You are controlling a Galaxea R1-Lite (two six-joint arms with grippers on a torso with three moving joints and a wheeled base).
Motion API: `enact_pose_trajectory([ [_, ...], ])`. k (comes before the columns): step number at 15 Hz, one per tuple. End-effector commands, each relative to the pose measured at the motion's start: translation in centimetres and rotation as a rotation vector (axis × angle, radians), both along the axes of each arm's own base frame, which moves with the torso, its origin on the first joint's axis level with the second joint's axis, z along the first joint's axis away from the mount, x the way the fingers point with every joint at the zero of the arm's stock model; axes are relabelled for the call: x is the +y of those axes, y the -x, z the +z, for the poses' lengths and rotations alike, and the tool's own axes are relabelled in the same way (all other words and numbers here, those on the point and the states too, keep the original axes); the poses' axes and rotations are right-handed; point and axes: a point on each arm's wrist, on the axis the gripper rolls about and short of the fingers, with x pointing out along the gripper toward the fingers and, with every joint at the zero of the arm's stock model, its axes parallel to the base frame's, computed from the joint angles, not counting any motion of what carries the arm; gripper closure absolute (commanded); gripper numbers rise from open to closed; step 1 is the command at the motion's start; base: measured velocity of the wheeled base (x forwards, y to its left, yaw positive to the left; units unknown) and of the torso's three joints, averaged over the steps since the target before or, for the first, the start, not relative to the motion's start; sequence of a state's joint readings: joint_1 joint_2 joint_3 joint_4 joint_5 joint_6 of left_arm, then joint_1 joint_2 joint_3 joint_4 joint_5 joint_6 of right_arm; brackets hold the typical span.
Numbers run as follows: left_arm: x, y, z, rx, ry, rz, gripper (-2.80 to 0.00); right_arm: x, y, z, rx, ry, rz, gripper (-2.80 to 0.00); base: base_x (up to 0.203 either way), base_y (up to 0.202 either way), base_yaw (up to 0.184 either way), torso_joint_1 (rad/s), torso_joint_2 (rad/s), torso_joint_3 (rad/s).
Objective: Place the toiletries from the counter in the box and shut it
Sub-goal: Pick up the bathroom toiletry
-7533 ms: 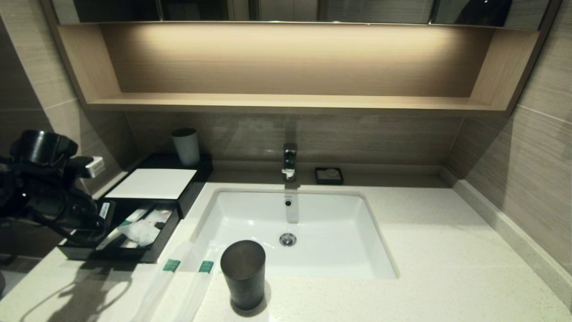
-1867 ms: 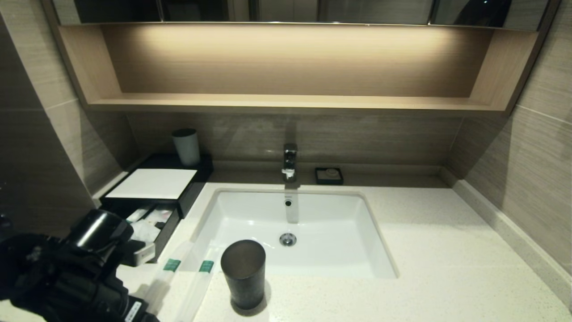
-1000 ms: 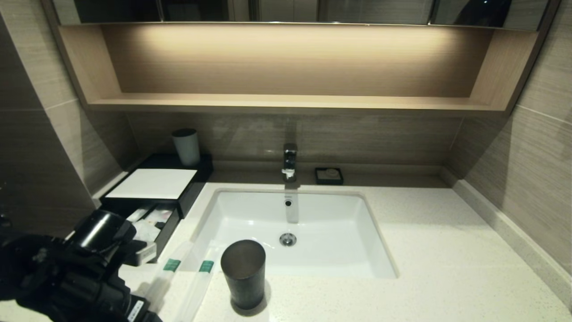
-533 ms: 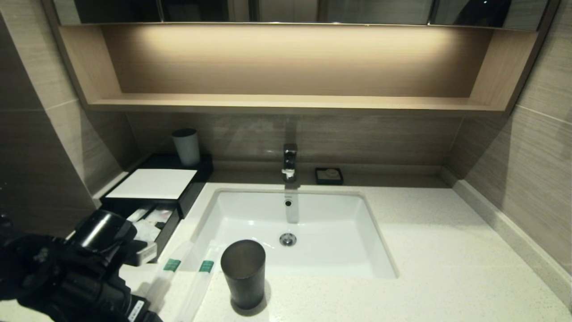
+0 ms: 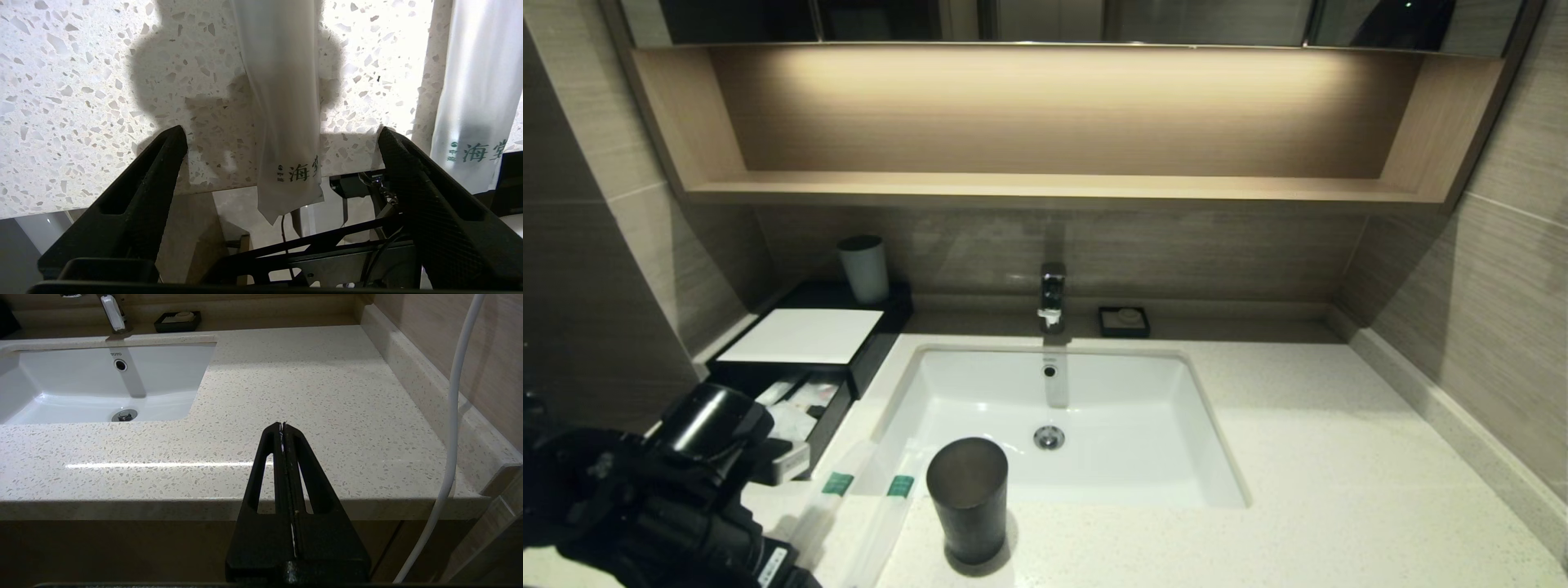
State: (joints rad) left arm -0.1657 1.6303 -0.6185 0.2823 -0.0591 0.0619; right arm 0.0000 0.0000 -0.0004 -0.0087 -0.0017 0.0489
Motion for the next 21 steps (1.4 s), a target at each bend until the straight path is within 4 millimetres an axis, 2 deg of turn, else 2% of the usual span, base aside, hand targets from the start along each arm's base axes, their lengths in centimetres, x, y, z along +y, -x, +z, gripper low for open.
enact_pose_trajectory([
  [1, -0.01, -0.07, 0.16, -0.005, 0.004, 0.003, -2.80, 0.00, -0.01, 0.00, 0.001, 0.000, 0.000, 0.00, 0.000, 0.000, 0.000, 0.000, 0.00, 0.000],
  [15, -0.03, -0.15, 0.17, -0.007, 0.010, 0.028, -2.80, 0.00, -0.01, 0.03, 0.000, 0.000, 0.000, 0.00, 0.000, 0.000, 0.000, 0.000, 0.00, 0.000],
  [16, -0.02, -0.12, 0.14, -0.005, 0.011, 0.028, 0.00, 0.00, -0.01, 0.00, 0.001, 0.000, 0.000, 0.00, 0.000, 0.000, 0.000, 0.000, 0.00, 0.000],
  [21, 0.00, 0.06, 0.15, -0.005, 0.013, 0.028, 0.00, 0.00, -0.01, 0.03, 0.000, 0.000, 0.000, 0.00, 0.000, 0.000, 0.000, 0.000, 0.00, 0.000],
])
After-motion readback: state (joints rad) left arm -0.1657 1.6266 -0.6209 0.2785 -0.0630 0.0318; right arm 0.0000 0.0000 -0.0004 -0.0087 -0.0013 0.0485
